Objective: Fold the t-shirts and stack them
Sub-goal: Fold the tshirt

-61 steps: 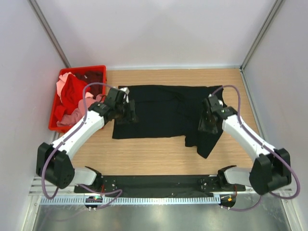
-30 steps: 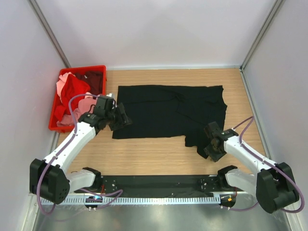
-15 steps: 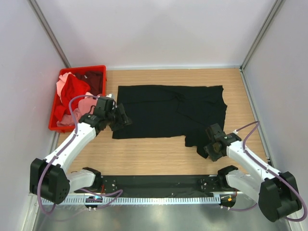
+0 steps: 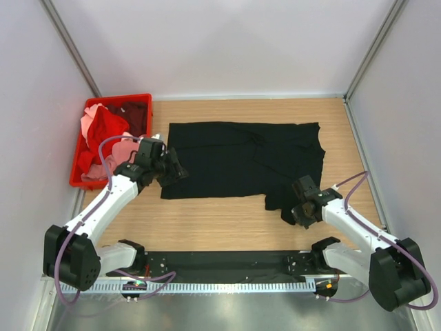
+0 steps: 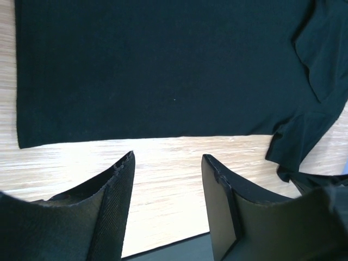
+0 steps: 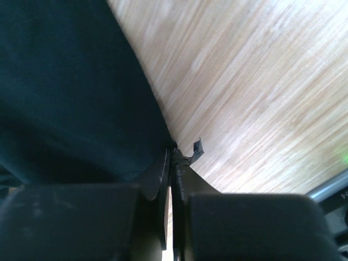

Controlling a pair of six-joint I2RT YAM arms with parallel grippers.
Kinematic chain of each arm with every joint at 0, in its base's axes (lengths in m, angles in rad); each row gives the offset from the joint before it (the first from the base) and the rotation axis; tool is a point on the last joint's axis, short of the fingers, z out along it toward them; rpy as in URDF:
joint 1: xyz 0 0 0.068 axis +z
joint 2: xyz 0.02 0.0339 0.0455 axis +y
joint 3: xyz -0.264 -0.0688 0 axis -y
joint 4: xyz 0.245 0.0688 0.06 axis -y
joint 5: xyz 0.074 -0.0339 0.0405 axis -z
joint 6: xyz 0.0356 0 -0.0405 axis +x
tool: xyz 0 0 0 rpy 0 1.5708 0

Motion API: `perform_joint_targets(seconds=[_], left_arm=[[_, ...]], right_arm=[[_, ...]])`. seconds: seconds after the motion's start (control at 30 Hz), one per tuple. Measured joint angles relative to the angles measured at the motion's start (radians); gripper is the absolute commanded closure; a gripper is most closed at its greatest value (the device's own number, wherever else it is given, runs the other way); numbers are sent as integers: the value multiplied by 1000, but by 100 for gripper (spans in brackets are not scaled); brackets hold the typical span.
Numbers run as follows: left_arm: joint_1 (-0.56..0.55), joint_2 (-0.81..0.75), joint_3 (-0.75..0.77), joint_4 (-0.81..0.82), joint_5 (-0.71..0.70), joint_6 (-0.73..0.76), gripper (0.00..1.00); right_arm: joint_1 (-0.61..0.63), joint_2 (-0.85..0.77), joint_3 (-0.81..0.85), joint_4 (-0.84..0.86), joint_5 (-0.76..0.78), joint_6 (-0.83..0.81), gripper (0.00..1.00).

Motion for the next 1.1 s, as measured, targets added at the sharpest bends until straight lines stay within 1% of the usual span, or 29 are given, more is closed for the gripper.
perform_joint_targets(seconds=[0.1,0.17,0.3,0.43,0.57,0.73,0.87,1.1], left_arm=[[0,1,0,-2,-15,1,47],[0,3,0,-6,-32,8,43],[-5,3,0,-32,-124,35,43],[-5,8,-4,-49,-165,41,48],[-5,23,-43,-47,-180,24,53],[-5,25,-129,-43,-232,-55,51],[-5,13,-179,-37,-275,-161,47],[-2,21,-189,2,-333,-345,46]], right_arm=[[1,-1,0,6,4,1,99],[1,-6,8,-3,18,-8,99],[1,-45,89,-48,66,-42,99],[1,-95,172,-47,113,-85,99],[1,-113,183,-41,123,-123,99],[1,-128,193,-42,142,-169,99],[1,-171,228,-35,165,-207,99],[1,-205,243,34,155,-256,99]])
